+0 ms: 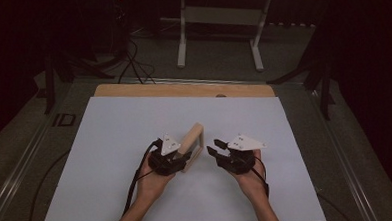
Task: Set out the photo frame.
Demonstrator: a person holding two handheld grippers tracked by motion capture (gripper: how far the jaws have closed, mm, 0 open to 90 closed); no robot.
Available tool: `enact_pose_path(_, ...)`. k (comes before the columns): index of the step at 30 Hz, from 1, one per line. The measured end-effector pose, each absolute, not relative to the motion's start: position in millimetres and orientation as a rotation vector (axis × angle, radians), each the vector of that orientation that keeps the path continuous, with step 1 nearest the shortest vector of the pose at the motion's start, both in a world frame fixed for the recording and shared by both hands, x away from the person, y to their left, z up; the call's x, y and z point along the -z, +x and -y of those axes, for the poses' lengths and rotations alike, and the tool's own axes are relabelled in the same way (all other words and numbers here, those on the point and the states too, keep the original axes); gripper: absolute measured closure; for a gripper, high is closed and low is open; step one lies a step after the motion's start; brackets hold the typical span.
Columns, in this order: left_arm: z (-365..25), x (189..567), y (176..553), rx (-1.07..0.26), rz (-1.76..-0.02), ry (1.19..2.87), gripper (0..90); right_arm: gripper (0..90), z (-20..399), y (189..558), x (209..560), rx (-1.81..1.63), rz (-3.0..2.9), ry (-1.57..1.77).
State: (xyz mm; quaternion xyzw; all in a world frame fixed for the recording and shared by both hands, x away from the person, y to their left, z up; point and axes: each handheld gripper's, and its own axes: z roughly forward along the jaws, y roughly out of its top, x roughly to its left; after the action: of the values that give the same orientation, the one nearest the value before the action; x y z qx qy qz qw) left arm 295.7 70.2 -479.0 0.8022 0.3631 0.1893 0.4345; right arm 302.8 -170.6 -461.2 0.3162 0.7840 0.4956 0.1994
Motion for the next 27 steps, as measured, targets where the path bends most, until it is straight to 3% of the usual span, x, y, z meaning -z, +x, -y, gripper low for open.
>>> enact_pose_path(7,-68,479,293,-0.49,-0.875,2.014,59.4,65.7,164,317,450,-1.407,-2.152,0.893)
enact_pose_path(18,-66,480,291,-0.51,-0.854,2.027,59.7,89.6,154,340,439,-1.402,-2.104,0.91)
enact_pose_path(27,-66,480,290,-0.511,-0.853,2.027,59.8,90.0,138,355,437,-1.39,-2.112,0.913)
